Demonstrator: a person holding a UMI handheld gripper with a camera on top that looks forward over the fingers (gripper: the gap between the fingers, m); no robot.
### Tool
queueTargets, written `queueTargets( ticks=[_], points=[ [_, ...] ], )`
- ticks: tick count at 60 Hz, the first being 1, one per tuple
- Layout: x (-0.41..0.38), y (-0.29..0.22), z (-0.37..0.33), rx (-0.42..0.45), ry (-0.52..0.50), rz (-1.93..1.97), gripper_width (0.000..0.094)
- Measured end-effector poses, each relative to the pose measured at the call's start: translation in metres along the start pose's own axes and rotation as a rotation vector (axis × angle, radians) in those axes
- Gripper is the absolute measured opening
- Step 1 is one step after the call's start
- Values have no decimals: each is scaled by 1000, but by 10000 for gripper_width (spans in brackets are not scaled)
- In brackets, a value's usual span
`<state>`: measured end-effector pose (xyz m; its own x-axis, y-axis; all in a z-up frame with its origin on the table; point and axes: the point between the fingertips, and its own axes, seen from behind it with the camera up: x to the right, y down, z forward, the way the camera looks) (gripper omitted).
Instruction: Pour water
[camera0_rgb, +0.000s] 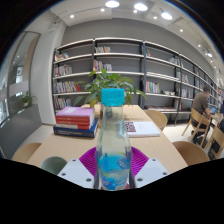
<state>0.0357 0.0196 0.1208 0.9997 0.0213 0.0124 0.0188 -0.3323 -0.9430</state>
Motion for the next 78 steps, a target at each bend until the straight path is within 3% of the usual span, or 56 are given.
queueTargets(
  ticks=[6,7,8,20,29,35,38,47,61,78],
  points=[
    [-7,24,-1,-45,5,-36,404],
    [-8,31,-1,-58,3,-36,471],
    [-1,29,11,-27,0,-37,409],
    [4,30,-6,51,25,35,448],
    [7,32,-7,38,46,21,563],
    [10,55,-11,-48,65,-18,781],
    [6,70,-16,-93,57,-39,846],
    [-10,96,-53,-180,43,-29,839],
    [-46,120,-145,-248,47,36,837],
    [-103,39,-223,-142,28,80,834]
  ],
)
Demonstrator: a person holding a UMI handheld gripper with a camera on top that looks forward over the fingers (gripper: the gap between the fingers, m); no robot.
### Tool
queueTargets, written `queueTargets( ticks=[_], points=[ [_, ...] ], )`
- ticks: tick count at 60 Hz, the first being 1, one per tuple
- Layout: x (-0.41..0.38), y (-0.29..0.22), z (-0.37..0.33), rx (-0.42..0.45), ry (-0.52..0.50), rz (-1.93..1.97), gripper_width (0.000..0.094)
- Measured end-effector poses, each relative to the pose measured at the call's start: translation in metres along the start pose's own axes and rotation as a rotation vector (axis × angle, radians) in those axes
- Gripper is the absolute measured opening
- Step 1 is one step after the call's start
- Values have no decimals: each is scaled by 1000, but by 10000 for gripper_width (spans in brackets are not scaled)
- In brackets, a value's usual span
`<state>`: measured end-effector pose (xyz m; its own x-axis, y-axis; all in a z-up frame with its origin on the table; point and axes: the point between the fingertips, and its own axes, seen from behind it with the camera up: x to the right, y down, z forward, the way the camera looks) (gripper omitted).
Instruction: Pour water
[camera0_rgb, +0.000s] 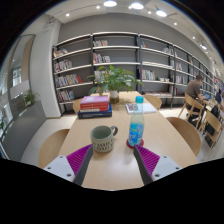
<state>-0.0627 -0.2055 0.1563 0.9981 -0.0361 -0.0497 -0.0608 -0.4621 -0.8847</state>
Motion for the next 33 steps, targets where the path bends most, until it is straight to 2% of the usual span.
queueTargets(
  ticks=[6,17,33],
  points=[
    [-14,-33,-19,61,-8,-8,831],
    [-35,-64,-46,115,-23,-51,830],
    [-51,-81,-68,130,-25,-73,831]
  ],
)
